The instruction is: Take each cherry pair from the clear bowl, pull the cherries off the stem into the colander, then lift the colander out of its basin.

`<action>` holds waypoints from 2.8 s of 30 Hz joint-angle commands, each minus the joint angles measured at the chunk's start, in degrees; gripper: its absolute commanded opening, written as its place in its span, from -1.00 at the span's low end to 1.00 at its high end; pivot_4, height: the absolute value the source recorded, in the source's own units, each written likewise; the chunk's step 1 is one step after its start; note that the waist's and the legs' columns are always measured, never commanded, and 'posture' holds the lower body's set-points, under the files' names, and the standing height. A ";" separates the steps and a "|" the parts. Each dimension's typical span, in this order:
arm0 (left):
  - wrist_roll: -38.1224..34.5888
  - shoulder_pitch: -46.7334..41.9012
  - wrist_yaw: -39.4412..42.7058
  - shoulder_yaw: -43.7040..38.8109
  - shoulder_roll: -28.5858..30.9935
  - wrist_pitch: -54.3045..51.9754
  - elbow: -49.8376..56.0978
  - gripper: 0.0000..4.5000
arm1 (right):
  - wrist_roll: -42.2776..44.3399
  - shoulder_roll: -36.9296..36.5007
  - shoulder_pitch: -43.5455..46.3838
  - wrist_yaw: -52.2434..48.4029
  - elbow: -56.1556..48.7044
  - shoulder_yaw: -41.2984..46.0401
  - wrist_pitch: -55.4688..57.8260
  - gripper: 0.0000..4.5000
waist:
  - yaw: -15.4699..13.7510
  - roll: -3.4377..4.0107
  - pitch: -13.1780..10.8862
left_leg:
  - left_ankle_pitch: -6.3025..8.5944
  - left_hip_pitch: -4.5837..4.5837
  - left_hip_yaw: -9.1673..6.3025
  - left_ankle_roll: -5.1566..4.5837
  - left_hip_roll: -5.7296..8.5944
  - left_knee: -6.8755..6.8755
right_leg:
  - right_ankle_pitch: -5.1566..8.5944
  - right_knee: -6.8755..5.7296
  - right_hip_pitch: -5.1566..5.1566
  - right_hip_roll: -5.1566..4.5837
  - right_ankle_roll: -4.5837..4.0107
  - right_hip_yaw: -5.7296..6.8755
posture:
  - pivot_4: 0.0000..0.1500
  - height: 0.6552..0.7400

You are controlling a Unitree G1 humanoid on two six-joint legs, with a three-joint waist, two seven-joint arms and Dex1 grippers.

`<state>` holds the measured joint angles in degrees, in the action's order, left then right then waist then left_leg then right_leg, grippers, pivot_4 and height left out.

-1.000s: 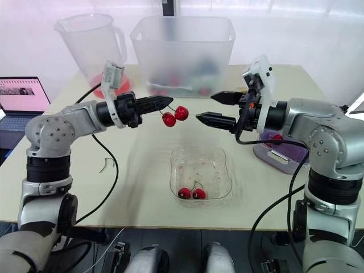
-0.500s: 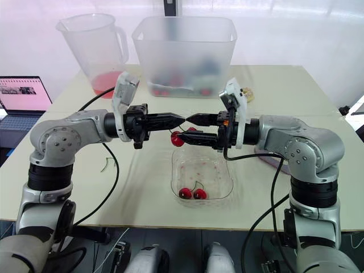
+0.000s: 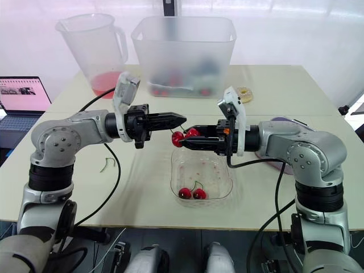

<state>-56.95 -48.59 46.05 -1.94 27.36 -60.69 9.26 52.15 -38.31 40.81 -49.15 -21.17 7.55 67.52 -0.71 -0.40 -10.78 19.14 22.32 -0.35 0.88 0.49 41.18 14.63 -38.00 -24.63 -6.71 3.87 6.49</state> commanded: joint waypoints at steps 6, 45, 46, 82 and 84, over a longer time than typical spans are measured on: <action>-1.33 -0.46 0.49 -1.62 -0.03 0.15 1.54 -1.00 | 1.12 -3.48 -3.05 -2.00 -0.60 0.83 -3.43 -0.73 | 0.00 0.00 0.00 | 0.00 0.00 0.00 0.00 0.00 0.00 | 0.00 0.00 0.00 0.00 0.00 0.00 | 1.00 -0.21; 2.15 3.90 3.32 -2.19 0.77 6.97 1.02 -1.00 | -34.99 -25.12 -15.09 2.31 37.52 3.34 -34.07 0.26 | -0.02 0.01 -0.02 | 0.00 -0.03 0.14 0.00 -0.03 0.00 | 0.00 0.02 0.02 -0.01 0.00 -0.01 | 1.00 -0.21; 2.44 3.69 3.32 -2.13 0.68 7.11 0.80 -1.00 | -34.96 -25.45 -14.82 1.92 37.30 3.52 -33.85 0.48 | -0.02 0.01 -0.02 | 0.00 -0.03 0.14 0.00 -0.03 0.00 | 0.00 0.03 0.02 -0.01 0.00 -0.01 | 1.00 -0.21; -1.57 0.49 1.39 -3.16 -3.44 5.81 1.17 -1.00 | 2.58 4.34 3.51 7.88 -1.51 -3.41 -7.14 0.62 | -0.05 -0.01 -0.03 | 0.00 -0.01 -0.04 0.00 0.01 0.06 | 0.00 0.02 0.08 0.00 0.00 0.03 | 1.00 -0.21; -1.55 0.66 1.53 -2.91 -3.35 5.68 1.33 -1.00 | 2.00 4.16 3.37 7.75 -1.38 -3.95 -7.61 0.22 | -0.01 -0.01 -0.03 | 0.00 -0.01 -0.04 0.00 0.02 0.06 | 0.00 0.02 0.08 -0.01 0.00 0.02 | 1.00 -0.21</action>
<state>-57.74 -47.31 47.27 -5.07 24.02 -54.81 8.91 54.33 -34.13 43.25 -41.35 -22.04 2.93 61.24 -0.72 -0.41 -10.81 19.14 22.31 -0.39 0.88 0.51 41.24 14.63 -37.97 -24.55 -6.72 3.87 6.51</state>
